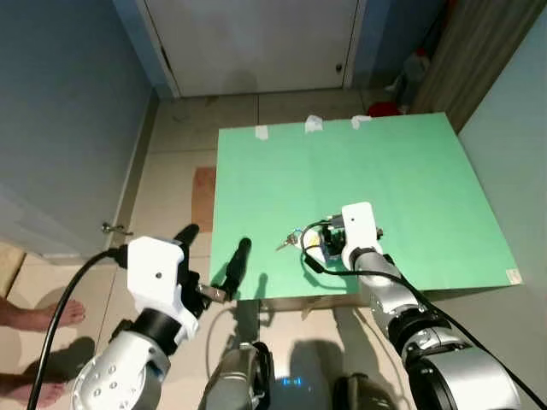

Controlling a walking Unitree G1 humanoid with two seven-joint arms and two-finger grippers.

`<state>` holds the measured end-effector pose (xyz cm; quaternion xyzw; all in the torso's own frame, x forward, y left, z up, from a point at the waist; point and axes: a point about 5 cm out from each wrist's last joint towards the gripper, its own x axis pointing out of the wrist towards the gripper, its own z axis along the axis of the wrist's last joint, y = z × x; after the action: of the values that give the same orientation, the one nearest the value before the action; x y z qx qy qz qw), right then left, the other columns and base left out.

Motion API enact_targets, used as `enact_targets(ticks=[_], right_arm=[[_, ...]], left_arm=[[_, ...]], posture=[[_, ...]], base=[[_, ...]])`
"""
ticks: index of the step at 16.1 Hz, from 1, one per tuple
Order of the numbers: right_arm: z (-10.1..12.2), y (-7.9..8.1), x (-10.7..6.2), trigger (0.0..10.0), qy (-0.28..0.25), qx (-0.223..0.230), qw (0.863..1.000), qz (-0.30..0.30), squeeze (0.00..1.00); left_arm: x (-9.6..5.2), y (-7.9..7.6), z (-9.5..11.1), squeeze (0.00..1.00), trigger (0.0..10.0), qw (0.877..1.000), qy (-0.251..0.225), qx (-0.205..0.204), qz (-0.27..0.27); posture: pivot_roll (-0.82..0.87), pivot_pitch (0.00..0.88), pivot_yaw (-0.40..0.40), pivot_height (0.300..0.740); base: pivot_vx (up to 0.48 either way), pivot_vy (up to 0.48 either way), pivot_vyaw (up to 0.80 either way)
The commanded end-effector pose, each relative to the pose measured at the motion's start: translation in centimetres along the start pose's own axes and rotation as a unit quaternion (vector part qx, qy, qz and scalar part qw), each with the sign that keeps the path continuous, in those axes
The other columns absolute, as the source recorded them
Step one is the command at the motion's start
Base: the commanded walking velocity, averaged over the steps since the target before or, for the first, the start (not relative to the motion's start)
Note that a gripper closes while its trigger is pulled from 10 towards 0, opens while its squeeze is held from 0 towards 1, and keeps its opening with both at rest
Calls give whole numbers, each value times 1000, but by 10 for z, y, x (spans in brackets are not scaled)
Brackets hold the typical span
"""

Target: Hang keys on a hook

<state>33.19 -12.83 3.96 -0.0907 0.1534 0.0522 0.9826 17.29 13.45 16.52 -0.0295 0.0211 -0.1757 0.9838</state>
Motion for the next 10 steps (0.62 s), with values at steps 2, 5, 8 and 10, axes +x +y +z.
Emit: enact_targets(ticks=[2, 5, 8, 10], right_arm=[[-8, 0, -2, 10000, 17, -12, 1000, -12, 0], [-20, -1, -6, 10000, 38, -18, 999, -17, 0], [-25, -3, -8, 10000, 45, -24, 998, -20, 0], [-27, -6, -9, 10000, 45, -20, 999, -23, 0]], left_arm=[[-7, -4, 6, 0, 10000, 1000, 6, -5, 1], [-10, -2, 7, 0, 10000, 1000, 14, -8, 9], [-10, -2, 8, 0, 10000, 1000, 19, -9, 11], [-8, -1, 8, 0, 10000, 1000, 21, -7, 11]], posture=[[263, 285, 83, 720], [267, 302, 85, 720], [258, 306, 87, 720], [245, 309, 88, 720]], base=[[0, 0, 0], [0, 0, 0], [0, 0, 0], [0, 0, 0]])
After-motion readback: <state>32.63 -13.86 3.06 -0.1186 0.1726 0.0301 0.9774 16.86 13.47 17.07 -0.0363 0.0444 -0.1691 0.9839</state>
